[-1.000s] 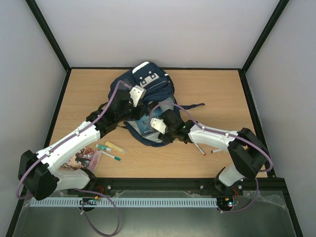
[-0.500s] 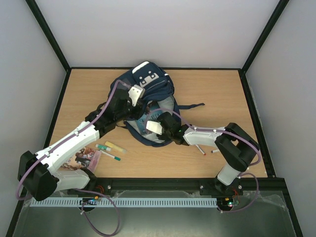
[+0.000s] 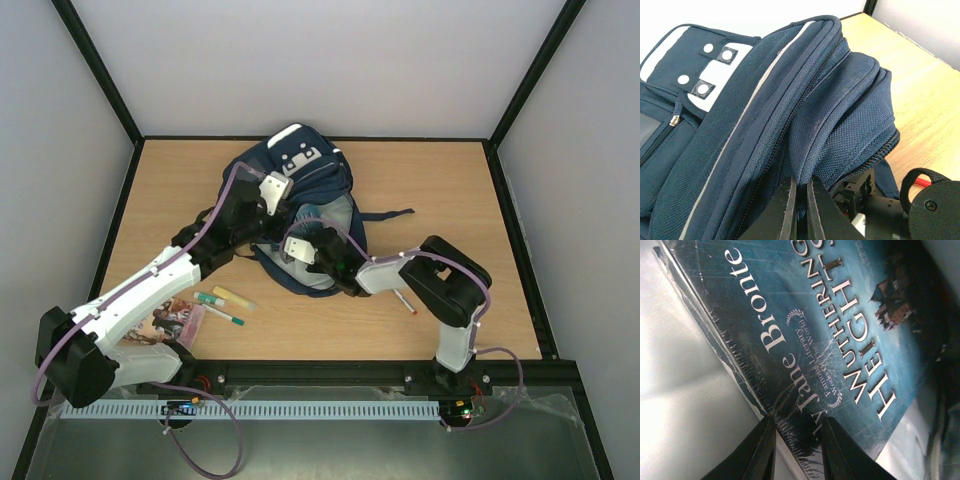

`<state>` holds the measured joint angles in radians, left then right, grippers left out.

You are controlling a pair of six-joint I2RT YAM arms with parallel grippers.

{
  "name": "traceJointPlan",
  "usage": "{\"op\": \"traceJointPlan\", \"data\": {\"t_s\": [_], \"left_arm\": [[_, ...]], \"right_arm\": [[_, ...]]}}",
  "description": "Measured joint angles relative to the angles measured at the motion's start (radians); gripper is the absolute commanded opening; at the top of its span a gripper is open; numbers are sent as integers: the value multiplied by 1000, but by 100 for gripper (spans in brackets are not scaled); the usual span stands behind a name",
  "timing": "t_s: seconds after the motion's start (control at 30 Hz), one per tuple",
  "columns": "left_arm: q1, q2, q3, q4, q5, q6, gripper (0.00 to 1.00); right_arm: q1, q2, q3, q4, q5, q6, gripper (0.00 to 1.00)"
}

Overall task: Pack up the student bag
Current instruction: Adjust the book in the student bag.

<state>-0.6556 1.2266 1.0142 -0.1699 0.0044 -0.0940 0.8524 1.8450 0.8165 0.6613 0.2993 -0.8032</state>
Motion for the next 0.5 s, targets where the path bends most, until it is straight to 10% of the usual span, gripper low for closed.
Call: {"op": "traceJointPlan", "data": {"t_s": [0.5], "left_arm": [[10,-5,0,0,-2,0,2]], "right_arm": [[-8,161,131,202,59,-104,23]]}}
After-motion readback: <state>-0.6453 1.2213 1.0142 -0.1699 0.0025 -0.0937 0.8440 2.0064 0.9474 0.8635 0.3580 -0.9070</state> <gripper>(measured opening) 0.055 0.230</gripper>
